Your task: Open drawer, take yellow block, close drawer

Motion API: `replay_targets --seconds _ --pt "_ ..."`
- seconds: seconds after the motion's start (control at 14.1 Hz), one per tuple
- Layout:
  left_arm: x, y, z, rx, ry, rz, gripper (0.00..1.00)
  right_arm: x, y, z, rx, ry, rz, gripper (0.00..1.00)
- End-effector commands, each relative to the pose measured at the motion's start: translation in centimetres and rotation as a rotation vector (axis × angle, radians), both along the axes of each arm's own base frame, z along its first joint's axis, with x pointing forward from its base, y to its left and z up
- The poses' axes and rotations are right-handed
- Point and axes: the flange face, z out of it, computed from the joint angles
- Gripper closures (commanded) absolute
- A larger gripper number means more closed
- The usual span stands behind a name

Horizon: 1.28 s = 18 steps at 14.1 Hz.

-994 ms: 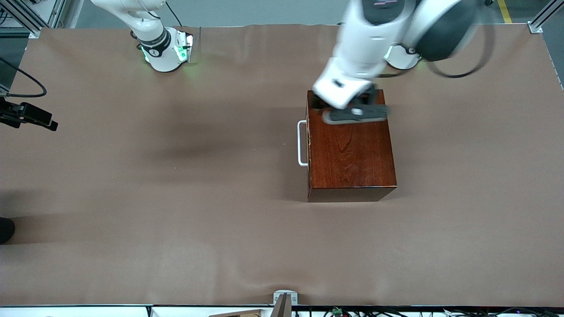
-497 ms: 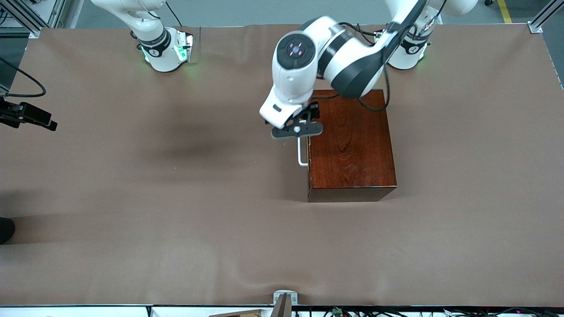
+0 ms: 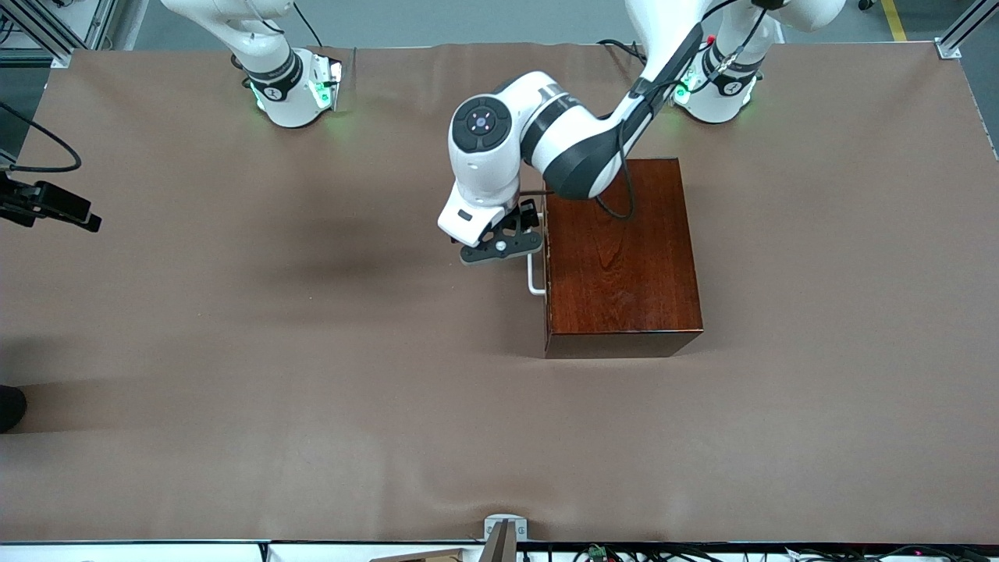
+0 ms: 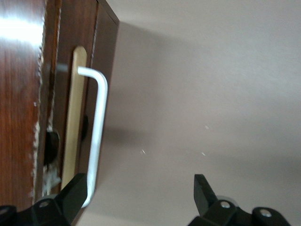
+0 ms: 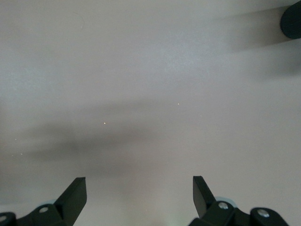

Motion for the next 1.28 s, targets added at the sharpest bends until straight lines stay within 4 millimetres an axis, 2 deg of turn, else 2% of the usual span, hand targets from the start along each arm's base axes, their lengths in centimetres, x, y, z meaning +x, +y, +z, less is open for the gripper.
replay_targets --seconds 0.0,0.14,0.36,0.57,0.71,0.85,0.92,1.14,1.21 --pt "-0.1 -0.6 -1.4 0.073 -0.051 -0.051 0.0 0.2 -0.2 0.3 0.012 -0.003 -0.013 0.0" --pt "-1.2 -1.6 -2.4 0.1 -0.063 -0.085 0.0 0.2 -0.1 0.4 0.012 -0.004 -0.011 0.0" --pt "-1.1 -1.5 -3.6 0.115 -0.05 -0.124 0.0 0.2 -0.1 0.3 0.012 -0.001 -0.011 0.0" --pt "-0.8 -0.8 -3.8 0.132 -0.031 -0.185 0.0 0.4 0.2 0.0 0.013 0.0 -0.01 0.0" --pt "-0.7 -0.7 -4.0 0.138 -0.025 -0.209 0.0 1.1 0.5 -1.2 0.031 0.018 -0.007 0.0" --pt "-0.5 -0.5 -4.9 0.148 -0.014 -0.213 0.0 2.3 0.9 -2.5 0.053 0.001 -0.005 0.0" --pt "-0.6 -0.5 -5.3 0.152 -0.008 -0.229 0.0 3.0 1.6 -3.1 0.064 -0.009 0.003 0.0" --pt "-0.6 -0.5 -6.2 0.157 0.003 -0.24 0.0 5.7 4.6 -7.4 0.067 0.003 0.045 0.0" --pt "-0.7 -0.5 -6.8 0.162 0.009 -0.24 0.0 6.2 5.4 -8.2 0.067 0.0 0.057 0.0"
